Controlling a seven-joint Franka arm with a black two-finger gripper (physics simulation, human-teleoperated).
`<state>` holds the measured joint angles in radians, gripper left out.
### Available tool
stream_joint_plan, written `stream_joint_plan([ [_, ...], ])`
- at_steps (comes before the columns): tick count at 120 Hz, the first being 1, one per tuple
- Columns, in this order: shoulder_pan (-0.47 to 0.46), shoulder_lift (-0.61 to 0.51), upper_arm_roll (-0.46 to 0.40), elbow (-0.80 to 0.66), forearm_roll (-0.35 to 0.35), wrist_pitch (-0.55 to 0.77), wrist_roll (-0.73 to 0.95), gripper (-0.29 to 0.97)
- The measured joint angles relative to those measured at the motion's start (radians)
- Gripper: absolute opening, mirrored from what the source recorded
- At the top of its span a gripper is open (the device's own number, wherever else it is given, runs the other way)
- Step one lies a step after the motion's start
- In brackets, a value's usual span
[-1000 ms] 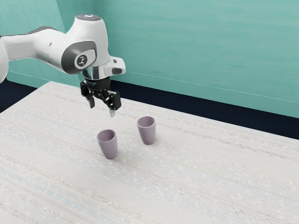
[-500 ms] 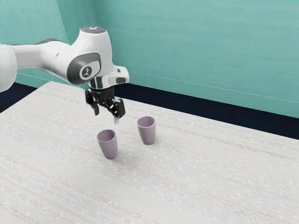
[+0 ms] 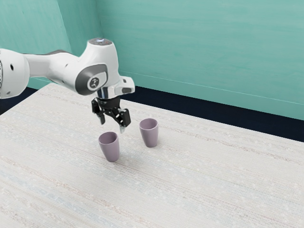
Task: Place the left cup onto the right cup
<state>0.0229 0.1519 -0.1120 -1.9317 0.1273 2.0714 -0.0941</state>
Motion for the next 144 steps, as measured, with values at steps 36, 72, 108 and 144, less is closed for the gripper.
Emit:
stream_joint_plan([
  [36, 0.003, 0.038, 0.003, 0.000, 0.002, 0.040, 0.008, 0.68],
  [72, 0.003, 0.059, 0.005, 0.000, 0.007, 0.066, 0.014, 0.68],
  [108, 0.005, 0.083, 0.007, 0.000, 0.011, 0.083, 0.017, 0.68],
  [144, 0.008, 0.094, 0.006, -0.024, 0.012, 0.110, 0.017, 0.68],
])
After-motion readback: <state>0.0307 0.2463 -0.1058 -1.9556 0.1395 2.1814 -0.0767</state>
